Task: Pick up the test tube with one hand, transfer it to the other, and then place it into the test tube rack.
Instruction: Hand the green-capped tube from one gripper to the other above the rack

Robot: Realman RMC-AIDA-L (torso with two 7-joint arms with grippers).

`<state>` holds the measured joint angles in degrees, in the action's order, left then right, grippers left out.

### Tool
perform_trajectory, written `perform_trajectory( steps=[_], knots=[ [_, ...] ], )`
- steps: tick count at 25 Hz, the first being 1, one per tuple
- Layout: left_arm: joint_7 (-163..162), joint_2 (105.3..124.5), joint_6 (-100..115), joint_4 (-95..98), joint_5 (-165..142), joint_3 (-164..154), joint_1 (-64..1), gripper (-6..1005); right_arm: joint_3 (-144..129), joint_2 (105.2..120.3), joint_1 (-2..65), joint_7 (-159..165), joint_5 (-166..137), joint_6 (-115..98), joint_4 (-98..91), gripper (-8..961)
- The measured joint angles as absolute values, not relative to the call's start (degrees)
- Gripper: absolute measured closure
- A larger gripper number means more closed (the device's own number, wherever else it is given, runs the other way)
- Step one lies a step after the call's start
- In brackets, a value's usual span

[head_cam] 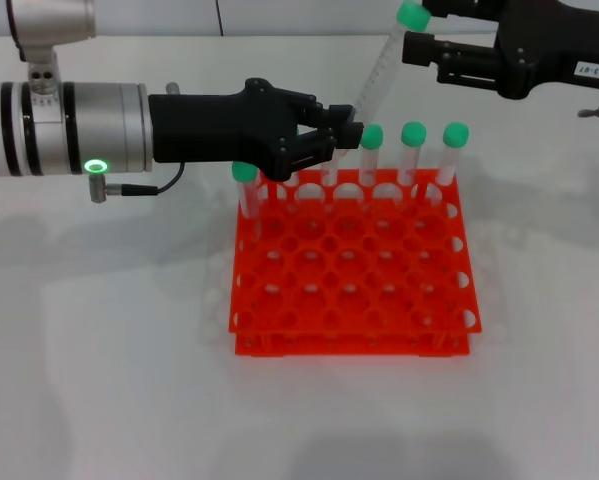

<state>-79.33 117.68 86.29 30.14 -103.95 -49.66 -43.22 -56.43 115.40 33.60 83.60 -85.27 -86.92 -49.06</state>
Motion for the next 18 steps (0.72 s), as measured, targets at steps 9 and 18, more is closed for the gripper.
perform_trajectory(
  steps=[9, 18],
  knots=[
    [-79.3, 117.77, 86.4, 30.4, -104.0, -49.7, -43.4, 830, -56.4, 115.4, 34.5, 83.5, -85.2, -86.9, -48.1, 370],
    [-79.2, 117.77, 86.4, 30.4, -104.0, -49.7, -43.4, 831, -56.3, 115.4, 35.1, 83.5, -85.2, -86.0, -47.4, 373]
  ],
)
